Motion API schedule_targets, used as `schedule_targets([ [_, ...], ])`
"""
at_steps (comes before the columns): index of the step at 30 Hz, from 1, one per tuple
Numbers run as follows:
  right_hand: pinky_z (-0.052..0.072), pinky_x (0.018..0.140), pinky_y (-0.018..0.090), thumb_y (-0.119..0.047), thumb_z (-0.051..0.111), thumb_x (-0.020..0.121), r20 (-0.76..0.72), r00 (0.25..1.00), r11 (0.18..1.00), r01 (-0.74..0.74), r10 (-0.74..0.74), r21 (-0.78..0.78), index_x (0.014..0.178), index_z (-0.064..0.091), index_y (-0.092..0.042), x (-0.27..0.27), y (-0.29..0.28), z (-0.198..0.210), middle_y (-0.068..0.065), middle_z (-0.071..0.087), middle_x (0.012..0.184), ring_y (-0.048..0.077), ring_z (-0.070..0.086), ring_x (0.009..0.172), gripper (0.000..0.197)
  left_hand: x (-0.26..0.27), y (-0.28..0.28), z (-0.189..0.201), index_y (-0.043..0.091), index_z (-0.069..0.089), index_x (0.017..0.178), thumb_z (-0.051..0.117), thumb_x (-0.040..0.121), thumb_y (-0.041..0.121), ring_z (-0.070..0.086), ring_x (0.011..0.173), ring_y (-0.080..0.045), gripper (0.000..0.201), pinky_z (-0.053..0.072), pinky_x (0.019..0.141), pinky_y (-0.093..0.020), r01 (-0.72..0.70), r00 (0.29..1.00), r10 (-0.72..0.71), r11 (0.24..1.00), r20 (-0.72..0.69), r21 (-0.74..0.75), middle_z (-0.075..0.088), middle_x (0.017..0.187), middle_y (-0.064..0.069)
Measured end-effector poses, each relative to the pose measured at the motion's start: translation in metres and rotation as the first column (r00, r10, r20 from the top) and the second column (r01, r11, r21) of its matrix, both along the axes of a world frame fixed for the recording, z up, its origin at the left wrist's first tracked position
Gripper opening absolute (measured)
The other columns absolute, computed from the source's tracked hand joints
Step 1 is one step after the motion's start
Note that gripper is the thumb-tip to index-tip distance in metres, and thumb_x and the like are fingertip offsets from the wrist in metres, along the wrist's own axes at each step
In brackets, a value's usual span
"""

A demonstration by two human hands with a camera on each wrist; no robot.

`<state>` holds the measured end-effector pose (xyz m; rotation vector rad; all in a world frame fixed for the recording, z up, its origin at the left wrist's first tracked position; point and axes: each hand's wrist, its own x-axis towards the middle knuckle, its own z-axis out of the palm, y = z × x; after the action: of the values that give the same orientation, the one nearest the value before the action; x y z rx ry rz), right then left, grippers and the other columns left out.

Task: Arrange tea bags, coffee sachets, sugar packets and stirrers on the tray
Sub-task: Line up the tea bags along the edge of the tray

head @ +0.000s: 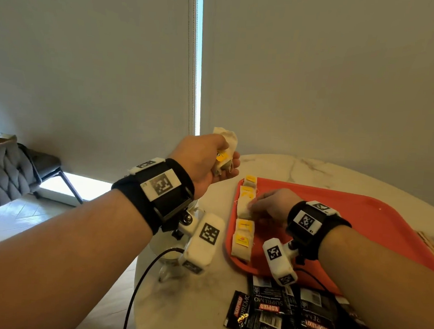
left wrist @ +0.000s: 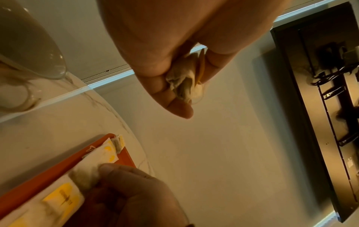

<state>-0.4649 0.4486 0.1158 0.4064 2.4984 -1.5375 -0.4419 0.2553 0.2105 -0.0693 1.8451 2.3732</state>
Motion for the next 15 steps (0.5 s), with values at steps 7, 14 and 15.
schedule_targets([
  [7, 0.044, 0.062, 0.031, -0.049, 0.068, 0.092, -0.216, 0.972, 0.926, 0.002, -0.09, -0.378, 0.087, 0.078, -0.017, 0.017, -0.003, 0.046, 0.0, 0.068, 0.082, 0.014, 0.056, 0.068, 0.033, 0.016, 0.009, -0.01, 0.01, 0.067, 0.11, 0.063, 0.103, 0.007, 0.077, 0.083, -0.024, 0.009, 0.066, 0.072, -0.034, 0.094, 0.995, -0.095, 0.992, -0.012, -0.082, 0.074, 0.102, -0.018],
  [14, 0.051, 0.064, 0.028, -0.028, 0.077, 0.088, -0.488, 0.873, 0.955, -0.139, -0.005, -0.26, 0.092, 0.078, -0.016, 0.06, -0.006, 0.076, 0.0, 0.071, 0.082, 0.012, 0.062, 0.073, 0.013, 0.037, 0.02, -0.013, 0.006, 0.063, 0.119, 0.065, 0.1, 0.004, 0.078, 0.089, -0.026, 0.02, 0.065, 0.071, -0.033, 0.135, 0.99, -0.137, 0.988, -0.018, -0.077, 0.075, 0.111, -0.019],
  [15, 0.052, 0.063, 0.028, -0.026, 0.078, 0.088, -0.489, 0.872, 0.954, -0.12, -0.032, -0.276, 0.093, 0.078, -0.015, 0.062, -0.006, 0.076, 0.001, 0.072, 0.081, 0.011, 0.062, 0.072, 0.012, 0.041, 0.022, -0.013, 0.006, 0.063, 0.12, 0.063, 0.101, 0.003, 0.078, 0.088, -0.026, 0.019, 0.065, 0.07, -0.033, 0.13, 0.991, -0.131, 0.989, -0.014, -0.067, 0.074, 0.112, -0.02],
])
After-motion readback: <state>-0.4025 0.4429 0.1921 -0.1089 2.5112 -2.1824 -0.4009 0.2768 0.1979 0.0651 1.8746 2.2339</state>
